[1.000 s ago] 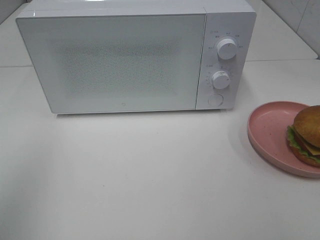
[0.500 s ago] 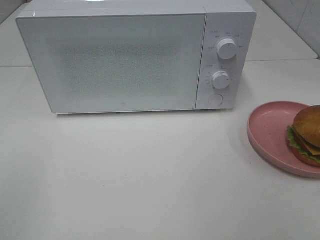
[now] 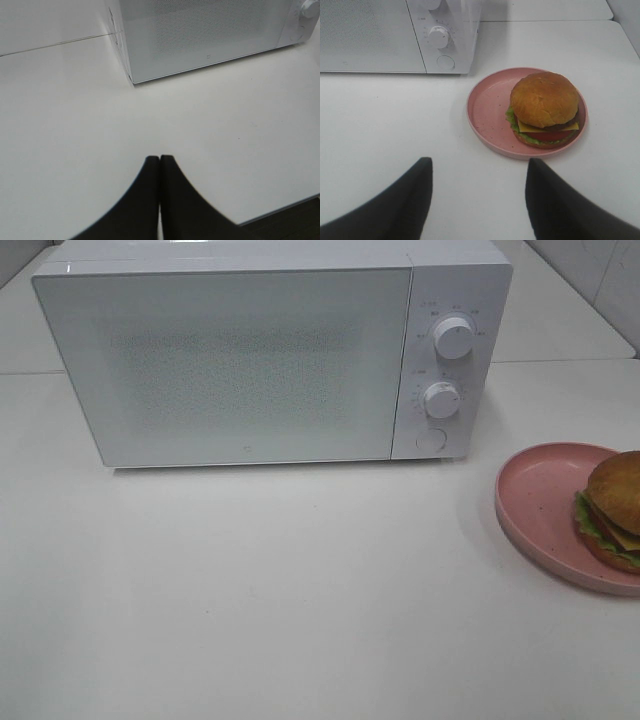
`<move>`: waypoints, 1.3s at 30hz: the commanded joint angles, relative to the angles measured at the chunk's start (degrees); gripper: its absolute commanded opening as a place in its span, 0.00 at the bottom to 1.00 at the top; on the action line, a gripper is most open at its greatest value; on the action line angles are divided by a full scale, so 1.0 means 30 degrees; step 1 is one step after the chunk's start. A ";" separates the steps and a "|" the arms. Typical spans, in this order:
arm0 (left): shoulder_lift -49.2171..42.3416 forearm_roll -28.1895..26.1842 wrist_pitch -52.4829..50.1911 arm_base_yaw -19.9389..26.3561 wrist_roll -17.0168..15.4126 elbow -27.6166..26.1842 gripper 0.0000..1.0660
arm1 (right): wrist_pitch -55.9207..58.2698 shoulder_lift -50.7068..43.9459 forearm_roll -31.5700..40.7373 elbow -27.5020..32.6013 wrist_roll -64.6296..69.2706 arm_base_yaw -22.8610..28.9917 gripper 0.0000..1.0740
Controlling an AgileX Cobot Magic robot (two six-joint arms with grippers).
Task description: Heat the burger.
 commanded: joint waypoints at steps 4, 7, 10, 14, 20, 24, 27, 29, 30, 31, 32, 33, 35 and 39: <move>-0.0076 -0.0191 -0.0248 0.0038 -0.0019 0.0057 0.00 | -0.0248 -0.0306 -0.0057 0.0038 0.0000 -0.0095 0.51; -0.0076 -0.0191 -0.0248 0.0038 -0.0019 0.0057 0.00 | -0.0248 -0.0306 -0.0057 0.0038 0.0000 -0.0095 0.51; -0.0076 -0.0191 -0.0248 0.0038 -0.0019 0.0057 0.00 | -0.0248 -0.0306 -0.0057 0.0038 0.0000 -0.0095 0.51; -0.0076 -0.0191 -0.0248 0.0038 -0.0019 0.0057 0.00 | -0.0248 -0.0306 -0.0057 0.0038 0.0000 -0.0095 0.51; -0.0306 -0.0095 -0.0248 0.0363 -0.0019 0.0057 0.00 | -0.0248 -0.0306 -0.0057 0.0038 0.0000 -0.0095 0.51; -0.0477 -0.0057 -0.0248 0.1795 0.0019 0.0057 0.00 | -0.0248 -0.0306 -0.0057 0.0038 0.0000 -0.0095 0.51; -0.0477 -0.0057 -0.0248 0.4240 0.0038 0.0057 0.00 | -0.0248 -0.0306 -0.0057 0.0038 0.0000 -0.0095 0.51; -0.0477 -0.0057 -0.0248 0.4813 0.0038 0.0057 0.00 | -0.0248 -0.0306 -0.0057 0.0038 0.0000 -0.0095 0.51; -0.0477 -0.0057 -0.0248 0.5653 0.0038 0.0057 0.00 | -0.0248 -0.0306 -0.0057 0.0038 0.0000 -0.0095 0.51; -0.0477 -0.0057 -0.0248 0.6035 0.0038 0.0057 0.00 | -0.0248 -0.0363 -0.0057 0.0038 0.0000 -0.0095 0.51; -0.0477 -0.0057 -0.0248 0.6035 0.0038 0.0057 0.00 | -0.0248 -0.0363 -0.0057 0.0038 0.0000 -0.0095 0.51; -0.0477 -0.0057 -0.0248 0.6054 0.0038 0.0057 0.00 | -0.0248 -0.0439 -0.0057 0.0038 0.0000 -0.0095 0.51; -0.0477 -0.0057 -0.0248 0.6054 0.0057 0.0057 0.00 | -0.0248 -0.0477 -0.0057 0.0038 0.0000 -0.0095 0.51; -0.0477 -0.0057 -0.0248 0.5997 0.0057 0.0057 0.00 | -0.0248 -0.0477 -0.0057 0.0038 0.0000 -0.0095 0.51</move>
